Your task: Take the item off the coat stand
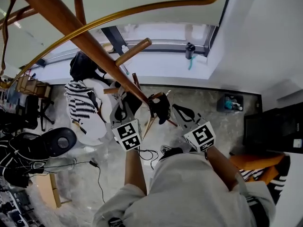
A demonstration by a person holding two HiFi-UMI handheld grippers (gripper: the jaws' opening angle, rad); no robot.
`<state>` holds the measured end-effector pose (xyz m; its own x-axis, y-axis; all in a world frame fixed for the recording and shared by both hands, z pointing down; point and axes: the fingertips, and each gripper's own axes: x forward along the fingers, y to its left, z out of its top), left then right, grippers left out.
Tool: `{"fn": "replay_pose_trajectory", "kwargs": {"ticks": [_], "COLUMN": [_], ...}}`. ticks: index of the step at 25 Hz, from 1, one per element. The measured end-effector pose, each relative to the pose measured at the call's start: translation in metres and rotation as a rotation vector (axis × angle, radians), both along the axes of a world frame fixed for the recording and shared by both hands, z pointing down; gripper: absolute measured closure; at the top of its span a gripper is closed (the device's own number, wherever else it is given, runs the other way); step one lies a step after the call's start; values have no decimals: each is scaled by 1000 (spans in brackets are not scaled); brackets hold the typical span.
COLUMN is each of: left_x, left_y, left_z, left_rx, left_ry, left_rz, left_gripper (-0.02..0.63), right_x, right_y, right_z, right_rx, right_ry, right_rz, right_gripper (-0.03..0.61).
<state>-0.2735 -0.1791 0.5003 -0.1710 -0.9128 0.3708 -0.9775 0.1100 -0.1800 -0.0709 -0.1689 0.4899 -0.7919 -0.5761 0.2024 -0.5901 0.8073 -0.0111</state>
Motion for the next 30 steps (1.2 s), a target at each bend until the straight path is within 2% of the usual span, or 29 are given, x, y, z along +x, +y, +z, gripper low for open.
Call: {"fn": "replay_pose_trajectory", "kwargs": {"ticks": [15,30], "left_x": [-34,-49], "left_y": [10,13], "left_z": [-19,-42], "left_rx": [11,43], "left_ry": [-25,-41], "left_rz": [-55,-33], "left_gripper": [584,586], "right_x": [-43,-65], "right_y": [-6,0], "right_z": [-12,-10], "right_rx": [11,18], "right_ry": [-24,-32], "right_rz": [-81,-94], "right_gripper": [574,574]}}
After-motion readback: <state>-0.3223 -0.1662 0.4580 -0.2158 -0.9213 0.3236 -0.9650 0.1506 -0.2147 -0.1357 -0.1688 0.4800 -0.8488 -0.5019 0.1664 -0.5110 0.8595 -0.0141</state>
